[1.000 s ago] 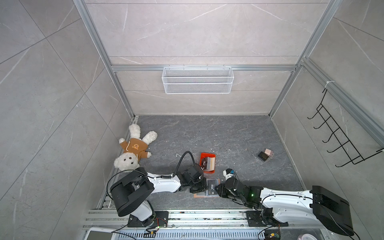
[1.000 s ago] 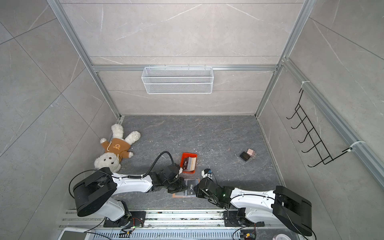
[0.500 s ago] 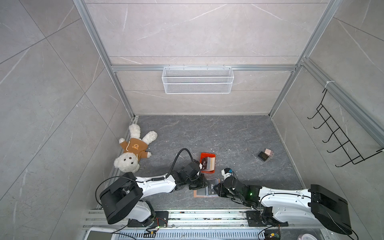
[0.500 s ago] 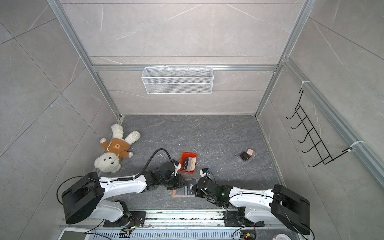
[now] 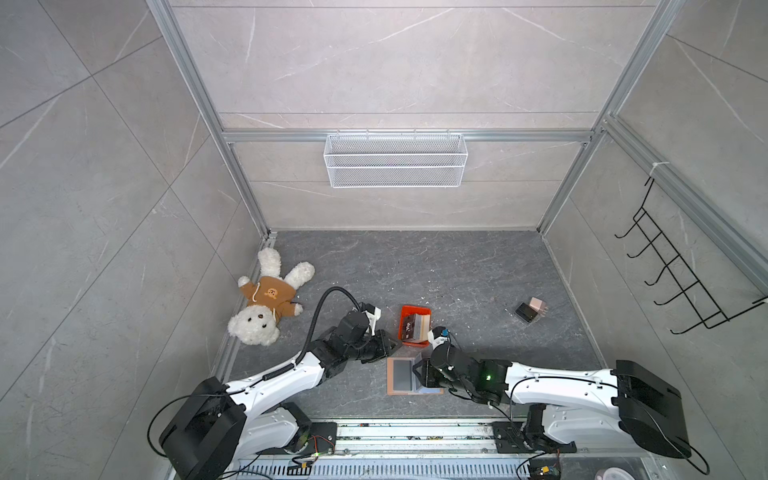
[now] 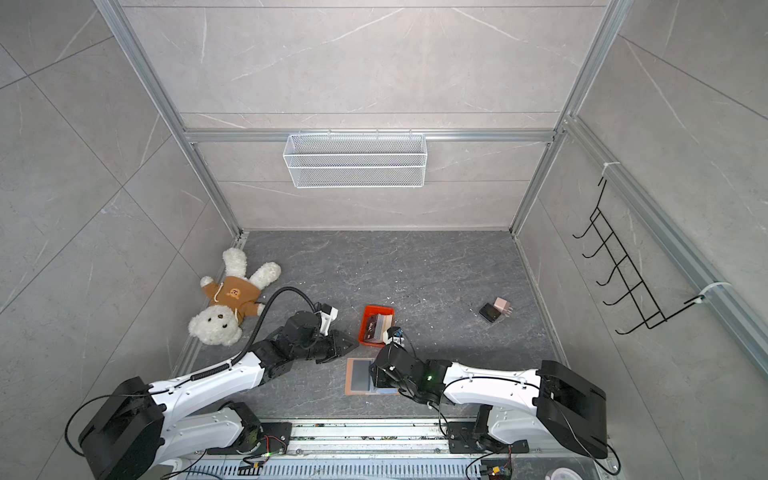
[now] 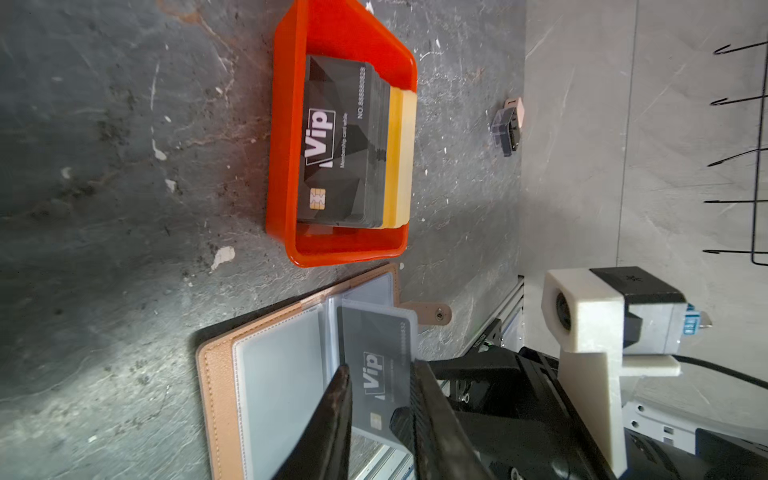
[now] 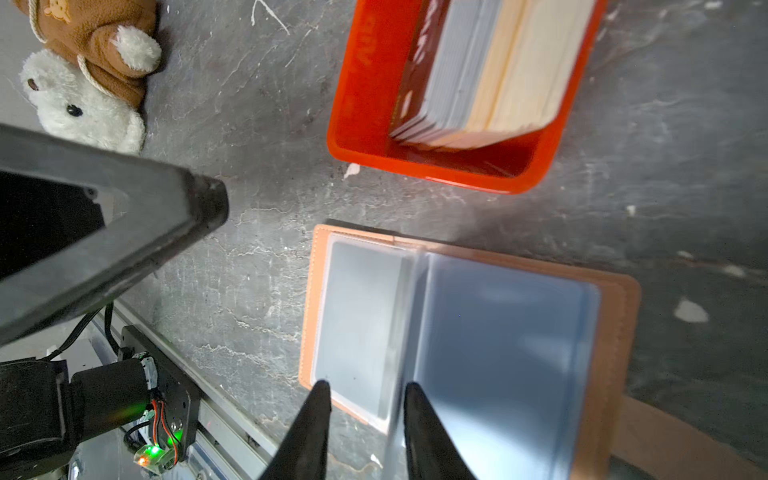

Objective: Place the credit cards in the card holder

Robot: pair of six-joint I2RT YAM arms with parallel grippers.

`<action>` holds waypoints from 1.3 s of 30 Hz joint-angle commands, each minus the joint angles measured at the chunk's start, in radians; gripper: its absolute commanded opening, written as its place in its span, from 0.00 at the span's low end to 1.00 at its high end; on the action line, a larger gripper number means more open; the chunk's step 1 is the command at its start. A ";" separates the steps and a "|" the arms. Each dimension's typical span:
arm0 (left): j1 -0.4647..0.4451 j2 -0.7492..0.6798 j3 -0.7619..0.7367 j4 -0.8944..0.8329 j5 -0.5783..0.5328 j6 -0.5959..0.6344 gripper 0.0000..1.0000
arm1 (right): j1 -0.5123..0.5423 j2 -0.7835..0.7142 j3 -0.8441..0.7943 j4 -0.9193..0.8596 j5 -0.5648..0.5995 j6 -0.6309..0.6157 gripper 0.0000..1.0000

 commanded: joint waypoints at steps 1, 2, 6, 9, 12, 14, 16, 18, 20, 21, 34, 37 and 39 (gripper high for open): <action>0.028 -0.054 -0.016 0.010 0.049 0.031 0.27 | 0.017 0.038 0.053 -0.052 0.026 -0.025 0.34; 0.040 -0.065 -0.023 0.014 0.052 0.024 0.27 | 0.019 0.046 0.062 -0.052 0.024 -0.025 0.34; 0.086 -0.109 -0.022 0.011 0.097 0.027 0.27 | 0.032 0.077 0.098 -0.054 0.021 -0.026 0.34; 0.100 -0.120 -0.002 0.002 0.114 0.046 0.27 | 0.037 0.069 0.108 -0.051 0.043 -0.020 0.33; 0.116 -0.117 0.026 0.003 0.145 0.056 0.27 | 0.037 0.071 0.134 -0.060 0.062 -0.020 0.33; 0.122 -0.114 0.042 0.004 0.166 0.081 0.27 | 0.038 0.088 0.162 -0.065 0.068 -0.035 0.33; 0.125 -0.110 0.058 -0.012 0.166 0.103 0.27 | 0.037 0.106 0.186 -0.065 0.080 -0.046 0.33; 0.126 -0.105 0.065 -0.011 0.165 0.118 0.27 | 0.037 0.107 0.190 -0.059 0.100 -0.047 0.34; 0.126 -0.096 0.069 -0.014 0.161 0.136 0.28 | 0.036 0.100 0.186 -0.050 0.112 -0.051 0.34; 0.126 -0.091 0.071 -0.017 0.155 0.151 0.32 | 0.034 0.093 0.187 -0.054 0.119 -0.059 0.35; 0.125 -0.093 0.094 -0.093 0.000 0.183 0.33 | -0.026 -0.088 0.195 -0.220 0.198 -0.216 0.38; 0.122 -0.112 0.083 -0.069 -0.034 0.147 0.33 | -0.039 -0.102 0.203 -0.241 0.201 -0.257 0.41; 0.119 -0.124 0.083 -0.068 -0.054 0.140 0.33 | -0.051 -0.108 0.215 -0.269 0.201 -0.277 0.42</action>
